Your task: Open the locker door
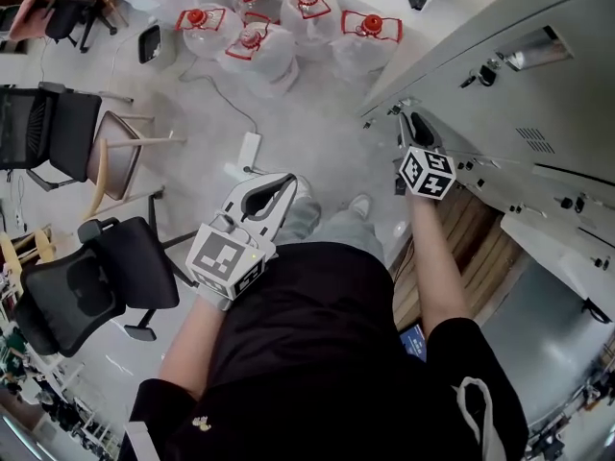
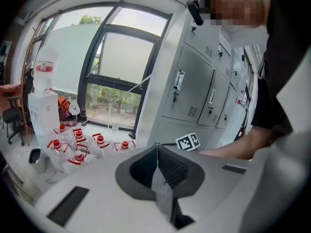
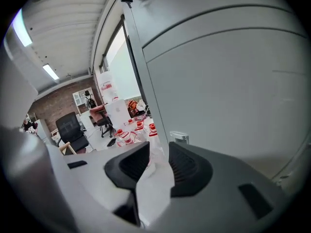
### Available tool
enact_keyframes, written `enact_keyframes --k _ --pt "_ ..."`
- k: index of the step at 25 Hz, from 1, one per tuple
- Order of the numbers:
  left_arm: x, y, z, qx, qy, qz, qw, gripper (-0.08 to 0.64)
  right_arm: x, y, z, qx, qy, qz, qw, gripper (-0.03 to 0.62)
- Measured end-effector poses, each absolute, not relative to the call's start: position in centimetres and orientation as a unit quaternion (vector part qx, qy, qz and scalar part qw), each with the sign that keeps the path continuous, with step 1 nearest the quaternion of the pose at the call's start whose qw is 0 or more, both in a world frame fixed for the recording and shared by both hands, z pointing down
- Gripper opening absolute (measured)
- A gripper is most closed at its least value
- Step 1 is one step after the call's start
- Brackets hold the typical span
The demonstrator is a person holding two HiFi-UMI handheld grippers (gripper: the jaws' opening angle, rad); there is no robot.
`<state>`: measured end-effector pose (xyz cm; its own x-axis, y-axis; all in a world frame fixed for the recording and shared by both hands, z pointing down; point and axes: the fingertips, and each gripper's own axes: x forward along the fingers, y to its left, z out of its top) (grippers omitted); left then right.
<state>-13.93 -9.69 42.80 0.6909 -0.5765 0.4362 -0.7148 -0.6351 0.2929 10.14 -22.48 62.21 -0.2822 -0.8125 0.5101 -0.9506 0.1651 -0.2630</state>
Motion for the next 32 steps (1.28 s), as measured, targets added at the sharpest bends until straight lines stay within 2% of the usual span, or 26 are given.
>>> enact_keyframes --k 5,18,32 --pt "-15.9 -9.5 43.8 0.884 -0.367 0.162 0.24 0.023 10.2 -24.2 64.9 0.599 -0.737 0.275 0.147 0.143" --pt "-18.6 -8.3 45.6 0.87 -0.382 0.173 0.26 0.023 11.0 -27.0 69.1 0.638 -0.704 0.251 0.185 0.152" --pt "-19.4 -7.2 46.4 0.868 -0.379 0.176 0.27 0.023 10.9 -27.9 69.6 0.681 -0.657 0.283 0.155 0.152"
